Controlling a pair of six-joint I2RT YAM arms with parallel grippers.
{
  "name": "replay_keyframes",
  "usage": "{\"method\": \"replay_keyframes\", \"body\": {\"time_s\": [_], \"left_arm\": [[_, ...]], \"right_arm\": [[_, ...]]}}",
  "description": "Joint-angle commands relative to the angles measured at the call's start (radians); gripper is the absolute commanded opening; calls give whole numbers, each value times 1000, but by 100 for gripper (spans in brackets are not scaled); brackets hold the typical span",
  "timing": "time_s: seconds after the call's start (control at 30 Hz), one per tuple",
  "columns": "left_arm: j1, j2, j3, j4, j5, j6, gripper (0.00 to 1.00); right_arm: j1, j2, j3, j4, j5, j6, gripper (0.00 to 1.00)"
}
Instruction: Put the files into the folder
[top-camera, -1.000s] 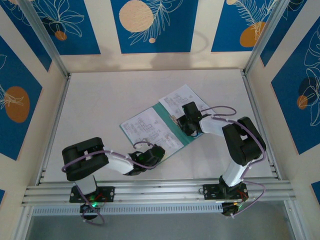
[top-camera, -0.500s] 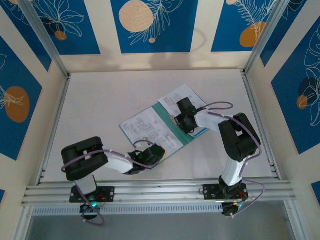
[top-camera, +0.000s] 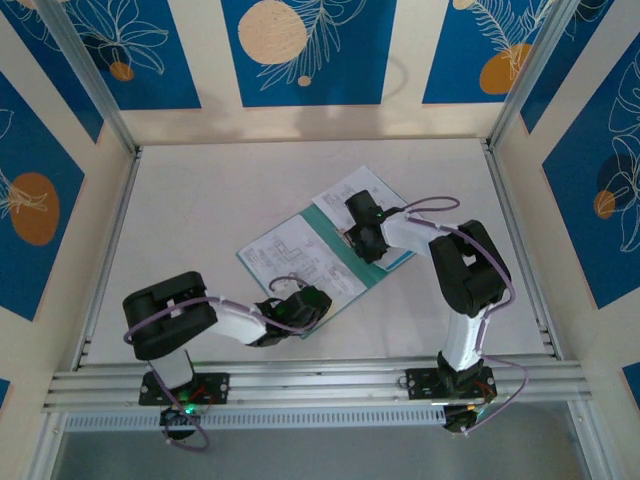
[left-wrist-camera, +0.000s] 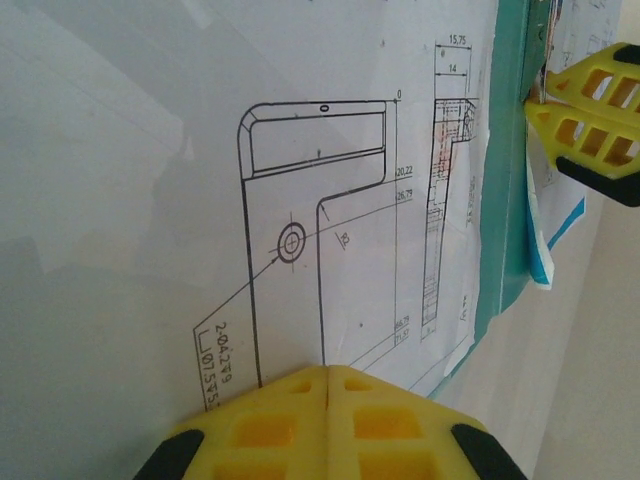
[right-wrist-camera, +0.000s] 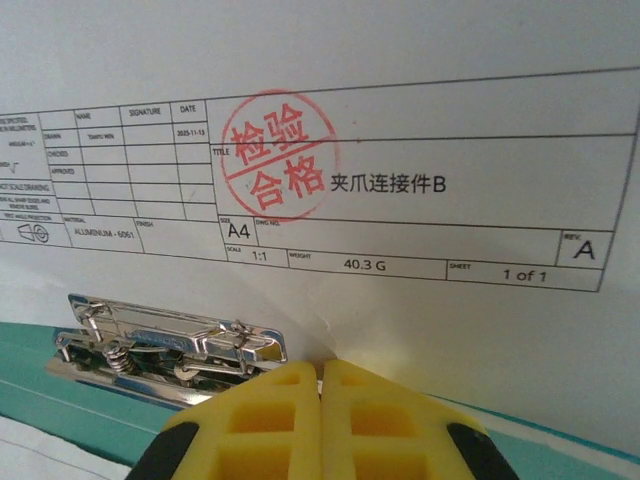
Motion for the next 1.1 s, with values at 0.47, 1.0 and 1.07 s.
{"method": "replay_keyframes", "body": {"time_s": [0.47, 1.0, 1.07], "left_arm": [[13, -8, -39, -268, 46, 80, 7], [31, -74, 79, -387, 48, 201, 16], [34, -96, 95, -424, 36, 211, 17]], "right_arm": [[-14, 226, -49, -247, 66, -24, 0], [4, 298, -46, -303, 77, 3, 0], [8, 306, -39, -313, 78, 2, 0]]}}
